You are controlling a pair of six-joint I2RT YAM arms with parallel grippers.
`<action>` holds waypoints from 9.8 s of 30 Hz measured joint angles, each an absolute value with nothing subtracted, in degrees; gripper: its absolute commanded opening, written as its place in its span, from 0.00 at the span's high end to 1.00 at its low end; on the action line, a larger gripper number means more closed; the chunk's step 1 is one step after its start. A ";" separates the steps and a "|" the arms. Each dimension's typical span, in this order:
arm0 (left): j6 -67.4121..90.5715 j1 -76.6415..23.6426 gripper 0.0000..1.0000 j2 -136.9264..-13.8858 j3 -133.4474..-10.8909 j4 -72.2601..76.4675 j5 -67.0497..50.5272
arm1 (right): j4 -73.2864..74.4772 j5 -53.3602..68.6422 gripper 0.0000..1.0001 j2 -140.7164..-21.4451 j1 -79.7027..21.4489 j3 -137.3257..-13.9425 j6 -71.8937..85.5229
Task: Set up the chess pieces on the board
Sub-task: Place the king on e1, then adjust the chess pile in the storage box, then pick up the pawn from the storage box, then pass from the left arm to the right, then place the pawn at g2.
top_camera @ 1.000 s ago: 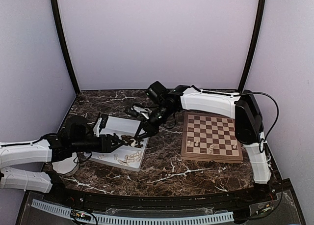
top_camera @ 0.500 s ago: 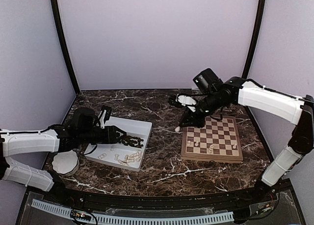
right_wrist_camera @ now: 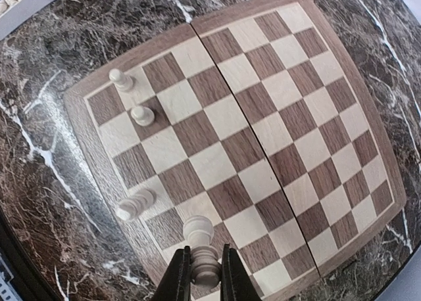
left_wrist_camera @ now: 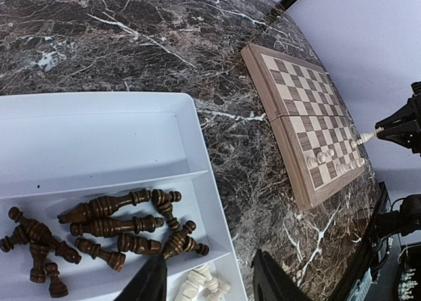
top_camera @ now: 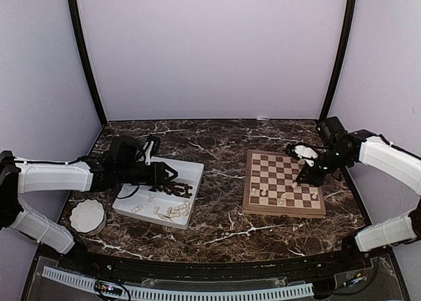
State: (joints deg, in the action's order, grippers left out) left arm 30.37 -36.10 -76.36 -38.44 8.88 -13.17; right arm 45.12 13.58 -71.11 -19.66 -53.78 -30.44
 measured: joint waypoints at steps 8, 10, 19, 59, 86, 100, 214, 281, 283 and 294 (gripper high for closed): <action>29.12 -36.10 0.53 -77.06 -40.05 7.92 -13.72 | 45.23 10.90 0.99 -68.49 -18.74 -47.31 -32.86; 28.86 -36.10 0.53 -77.06 -40.16 7.60 -13.69 | 45.39 10.26 0.98 -68.10 -18.74 -46.63 -33.56; 28.23 -36.10 0.53 -77.06 -40.16 6.46 -13.69 | 45.39 11.66 0.95 -66.59 -19.22 -44.95 -35.31; 28.05 -36.10 0.53 -77.08 -40.12 5.91 -14.13 | 39.24 8.08 0.64 -71.13 -26.48 -42.96 -32.77; 28.64 -36.10 0.61 -83.35 -40.42 -15.20 -6.98 | 40.88 30.55 0.63 -69.91 -9.74 -54.83 -25.15; 26.33 -38.57 0.63 -87.31 -46.06 -18.35 -9.15 | 38.94 31.14 0.63 -68.62 -9.74 -52.88 -24.49; 78.65 -39.42 0.96 -86.43 -61.93 25.52 -12.19 | 29.80 -1.32 0.63 -103.35 -54.00 -103.59 -19.16; 33.63 -30.96 0.18 -78.65 -64.53 -17.61 17.52 | 71.13 -6.98 0.99 -93.23 -24.56 -70.81 -50.22; 33.67 -30.96 0.19 -78.65 -64.45 -17.58 16.93 | 71.33 -7.55 0.99 -94.17 -24.21 -70.50 -50.11; 33.76 -30.96 0.19 -78.65 -64.07 -17.54 15.49 | 71.13 -9.54 0.97 -96.71 -21.80 -69.08 -50.11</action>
